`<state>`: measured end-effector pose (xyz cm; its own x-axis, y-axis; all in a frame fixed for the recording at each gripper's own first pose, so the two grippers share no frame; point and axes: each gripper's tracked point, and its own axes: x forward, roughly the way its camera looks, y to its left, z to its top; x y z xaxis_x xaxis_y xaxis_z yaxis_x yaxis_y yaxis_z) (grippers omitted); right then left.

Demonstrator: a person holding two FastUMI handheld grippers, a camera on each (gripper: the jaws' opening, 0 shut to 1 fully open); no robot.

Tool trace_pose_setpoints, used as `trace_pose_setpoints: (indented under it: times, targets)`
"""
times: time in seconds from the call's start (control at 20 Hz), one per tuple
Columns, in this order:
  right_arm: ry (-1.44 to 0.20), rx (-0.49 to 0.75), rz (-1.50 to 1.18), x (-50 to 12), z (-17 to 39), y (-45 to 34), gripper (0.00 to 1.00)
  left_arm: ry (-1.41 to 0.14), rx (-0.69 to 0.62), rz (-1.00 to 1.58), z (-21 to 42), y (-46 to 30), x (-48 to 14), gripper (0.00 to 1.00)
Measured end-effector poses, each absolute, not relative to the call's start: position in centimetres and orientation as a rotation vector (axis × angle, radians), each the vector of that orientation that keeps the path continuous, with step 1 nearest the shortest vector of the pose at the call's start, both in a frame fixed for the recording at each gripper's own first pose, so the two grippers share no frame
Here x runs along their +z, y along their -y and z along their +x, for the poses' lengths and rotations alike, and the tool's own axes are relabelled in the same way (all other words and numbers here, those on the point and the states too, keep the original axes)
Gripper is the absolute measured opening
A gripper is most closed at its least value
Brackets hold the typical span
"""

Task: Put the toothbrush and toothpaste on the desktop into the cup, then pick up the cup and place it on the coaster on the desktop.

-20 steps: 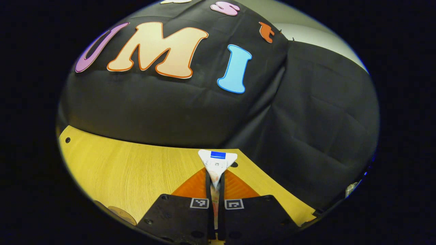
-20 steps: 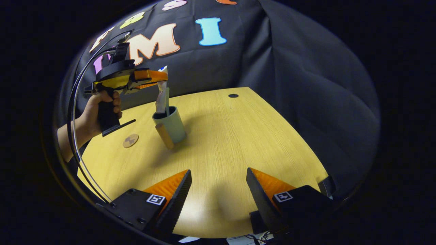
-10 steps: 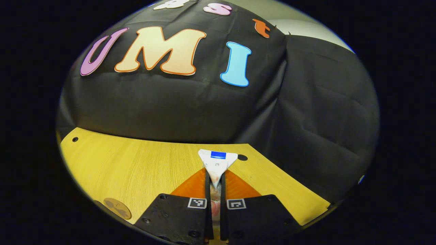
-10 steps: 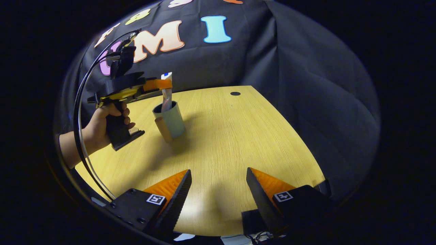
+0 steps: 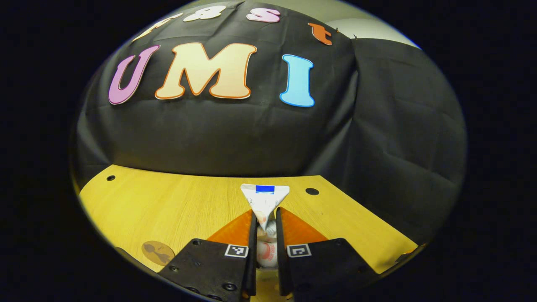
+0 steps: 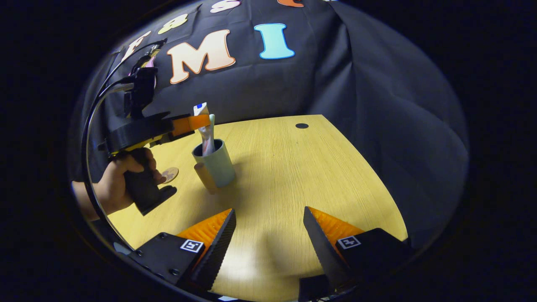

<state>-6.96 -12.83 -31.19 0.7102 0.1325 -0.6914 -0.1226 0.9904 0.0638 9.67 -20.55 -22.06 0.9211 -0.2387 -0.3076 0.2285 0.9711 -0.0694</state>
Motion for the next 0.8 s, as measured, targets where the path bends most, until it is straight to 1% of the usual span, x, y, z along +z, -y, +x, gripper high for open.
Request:
trace_pose_setpoints:
  times: [0.05,0.1,0.15,0.2,0.25,0.3,0.35,0.4,0.45,0.5,0.55,0.6,0.65,0.7,0.75,0.8]
  targets:
    - [-0.764,0.149,0.014,-31.2,-6.5,12.8,0.96,-0.313,-0.222,-0.031,9.6,20.4,-22.2,0.19]
    - [-0.762,0.155,0.015,-31.1,-6.1,12.7,0.99,-0.305,-0.223,-0.032,9.5,20.5,-22.1,0.19]
    - [-0.758,0.164,0.016,-31.0,-5.8,12.7,0.99,-0.305,-0.237,-0.035,9.3,21.1,-22.2,0.19]
    - [-0.753,0.174,0.015,-30.9,-5.3,12.5,0.96,-0.342,-0.258,-0.037,8.7,21.5,-22.8,0.19]
    - [-0.747,0.184,0.012,-30.8,-4.9,12.3,0.96,-0.401,-0.258,-0.033,7.9,21.4,-23.9,0.24]
    - [-0.744,0.194,0.011,-30.8,-4.6,12.1,0.99,-0.433,-0.258,-0.047,7.0,21.3,-24.6,0.46]
    - [-0.742,0.203,0.012,-30.8,-4.3,11.9,0.99,-0.452,-0.249,-0.058,6.3,20.9,-25.6,0.46]
    - [-0.741,0.209,0.016,-30.7,-3.9,11.7,0.96,-0.466,-0.236,-0.052,5.7,20.5,-26.0,0.44]
    - [-0.738,0.218,0.021,-30.5,-3.7,11.4,0.96,-0.473,-0.229,-0.044,5.2,20.1,-25.7,0.41]
    - [-0.736,0.230,0.024,-30.5,-3.3,11.0,0.99,-0.470,-0.229,-0.034,4.7,19.8,-25.3,0.40]
    - [-0.735,0.241,0.024,-30.7,-3.1,10.8,0.96,-0.461,-0.237,-0.027,4.2,19.7,-25.1,0.40]
    - [-0.735,0.255,0.025,-30.6,-2.7,10.3,0.96,-0.454,-0.248,-0.022,3.8,19.7,-24.7,0.45]
    - [-0.741,0.269,0.030,-30.6,-2.3,9.8,0.99,-0.457,-0.246,-0.017,3.2,19.2,-24.7,0.49]
    - [-0.752,0.285,0.038,-30.7,-1.9,9.2,0.96,-0.468,-0.239,-0.021,2.7,18.6,-24.8,0.57]
    - [-0.769,0.303,0.048,-30.9,-1.8,8.5,0.99,-0.473,-0.230,-0.037,2.1,17.9,-24.6,0.59]
    - [-0.795,0.324,0.056,-31.0,-1.6,7.7,0.99,-0.473,-0.218,-0.057,1.5,17.0,-24.3,0.61]
